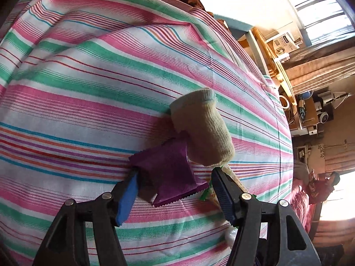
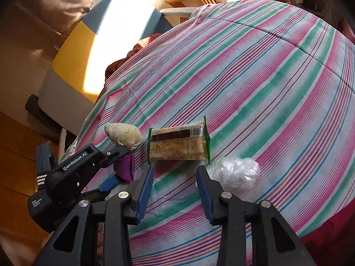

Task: Organize objects
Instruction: 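Grasp the purple snack packet with the left tool and lift it, then grasp the clear plastic bag bundle with the right tool while the left tool holds the purple packet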

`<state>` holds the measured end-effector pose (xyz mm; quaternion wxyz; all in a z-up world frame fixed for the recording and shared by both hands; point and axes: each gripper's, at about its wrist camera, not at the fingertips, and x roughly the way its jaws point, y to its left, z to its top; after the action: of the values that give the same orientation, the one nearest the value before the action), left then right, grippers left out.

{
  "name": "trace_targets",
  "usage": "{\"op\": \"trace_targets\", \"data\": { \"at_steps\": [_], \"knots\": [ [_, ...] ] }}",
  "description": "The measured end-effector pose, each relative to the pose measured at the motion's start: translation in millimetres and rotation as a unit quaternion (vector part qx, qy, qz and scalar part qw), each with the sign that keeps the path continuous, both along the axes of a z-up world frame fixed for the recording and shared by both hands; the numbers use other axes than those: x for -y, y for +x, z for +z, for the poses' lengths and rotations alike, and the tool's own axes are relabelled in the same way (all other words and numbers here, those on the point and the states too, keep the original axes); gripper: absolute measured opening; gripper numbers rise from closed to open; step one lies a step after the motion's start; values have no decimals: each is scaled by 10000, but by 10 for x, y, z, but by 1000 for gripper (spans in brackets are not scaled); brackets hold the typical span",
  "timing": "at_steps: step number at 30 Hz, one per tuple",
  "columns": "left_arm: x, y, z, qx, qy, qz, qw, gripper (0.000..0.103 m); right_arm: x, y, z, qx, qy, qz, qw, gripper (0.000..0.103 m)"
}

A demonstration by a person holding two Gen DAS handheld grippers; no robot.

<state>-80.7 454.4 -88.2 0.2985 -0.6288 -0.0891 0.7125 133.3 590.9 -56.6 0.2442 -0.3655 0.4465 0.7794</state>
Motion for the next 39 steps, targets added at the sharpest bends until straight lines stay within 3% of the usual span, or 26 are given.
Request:
{"op": "trace_targets", "data": {
  "at_steps": [3, 4, 7, 14, 22, 26, 28, 31, 39],
  "knots": [
    [-77, 16, -6, -323, -276, -358, 9985, 38, -5, 18, -3, -36, -42, -30, 10000, 40],
    [-43, 16, -11, -360, -287, -456, 9979, 36, -9, 27, -1, -35, -45, -49, 10000, 40],
    [79, 43, 14, -522, -289, -737, 9955, 35, -18, 48, 6, -45, -32, -88, 9999, 40],
    [555, 394, 75, -1431, -573, -1551, 9758, 35, -15, 33, 25, -65, 55, -50, 10000, 40],
    [1090, 814, 45, -1990, -678, -2001, 9570, 35, 73, -12, 170, -407, 342, 157, 9985, 39],
    [1092, 843, 11, -2144, -661, -1998, 9538, 35, -111, 337, 315, -898, 561, -744, 9916, 38],
    [1107, 841, 8, -2153, -638, -1989, 9539, 35, -218, 453, 274, -811, 489, -1082, 9896, 38],
    [1066, 834, 3, -2194, -655, -2041, 9518, 35, -300, 421, 98, -490, 92, -1169, 9919, 38],
    [1109, 795, -8, -2085, -496, -2000, 9561, 36, -283, 256, -37, 253, 207, -976, 9947, 40]
  ]
}}
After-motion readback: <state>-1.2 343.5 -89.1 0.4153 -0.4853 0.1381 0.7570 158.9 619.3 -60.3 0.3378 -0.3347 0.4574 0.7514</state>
